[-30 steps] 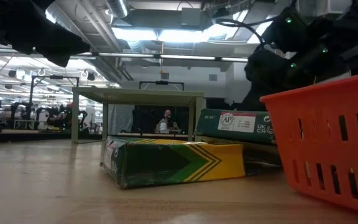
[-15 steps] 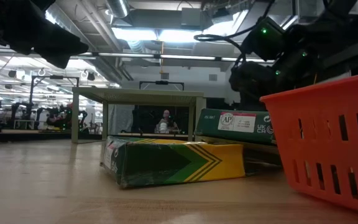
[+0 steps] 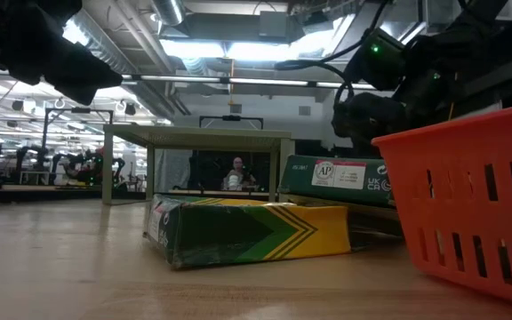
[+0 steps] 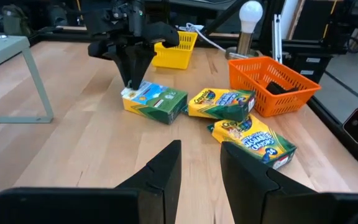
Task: Pick & Place Office Desk Supplies
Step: Put the box of crayons into the yellow bin
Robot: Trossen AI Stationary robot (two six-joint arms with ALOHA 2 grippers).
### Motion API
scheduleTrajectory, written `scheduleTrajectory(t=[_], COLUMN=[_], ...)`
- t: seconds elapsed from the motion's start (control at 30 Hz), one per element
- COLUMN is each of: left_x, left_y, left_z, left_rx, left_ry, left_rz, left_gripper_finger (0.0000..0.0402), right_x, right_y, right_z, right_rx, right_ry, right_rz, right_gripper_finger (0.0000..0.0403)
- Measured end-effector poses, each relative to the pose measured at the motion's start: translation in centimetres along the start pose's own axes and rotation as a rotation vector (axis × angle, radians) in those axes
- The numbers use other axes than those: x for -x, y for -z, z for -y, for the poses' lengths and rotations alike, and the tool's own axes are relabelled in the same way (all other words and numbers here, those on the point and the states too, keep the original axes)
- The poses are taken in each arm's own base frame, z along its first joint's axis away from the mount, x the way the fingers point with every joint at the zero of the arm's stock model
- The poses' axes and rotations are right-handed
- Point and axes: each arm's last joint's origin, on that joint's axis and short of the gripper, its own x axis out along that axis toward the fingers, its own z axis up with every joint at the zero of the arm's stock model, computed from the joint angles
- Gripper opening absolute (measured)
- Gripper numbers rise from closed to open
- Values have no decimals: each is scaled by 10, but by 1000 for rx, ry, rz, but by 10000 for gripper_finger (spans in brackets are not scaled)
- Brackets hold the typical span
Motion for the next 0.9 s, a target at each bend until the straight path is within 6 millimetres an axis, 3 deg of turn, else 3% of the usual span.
scheduleTrajectory(t=[0.23, 0.47, 0.73, 0.9], left_x=[0, 0, 0, 0], left_y=[0, 0, 0, 0], left_z=[0, 0, 0, 0], left_rx=[0, 1, 0, -36], left_ry=[-1, -1, -5, -5], left_rz=[1, 1, 2, 2], left_gripper_finger=[110, 110, 110, 110], right_x=[0, 1, 14, 32], right_y=[-1, -7, -45, -66], right_z=[0, -2, -29, -49], right_rx=[49, 61, 113, 131], right_ry=[3, 58, 54, 124], right_rz=[18, 73, 203, 121], right_gripper_finger=[12, 4, 2, 1])
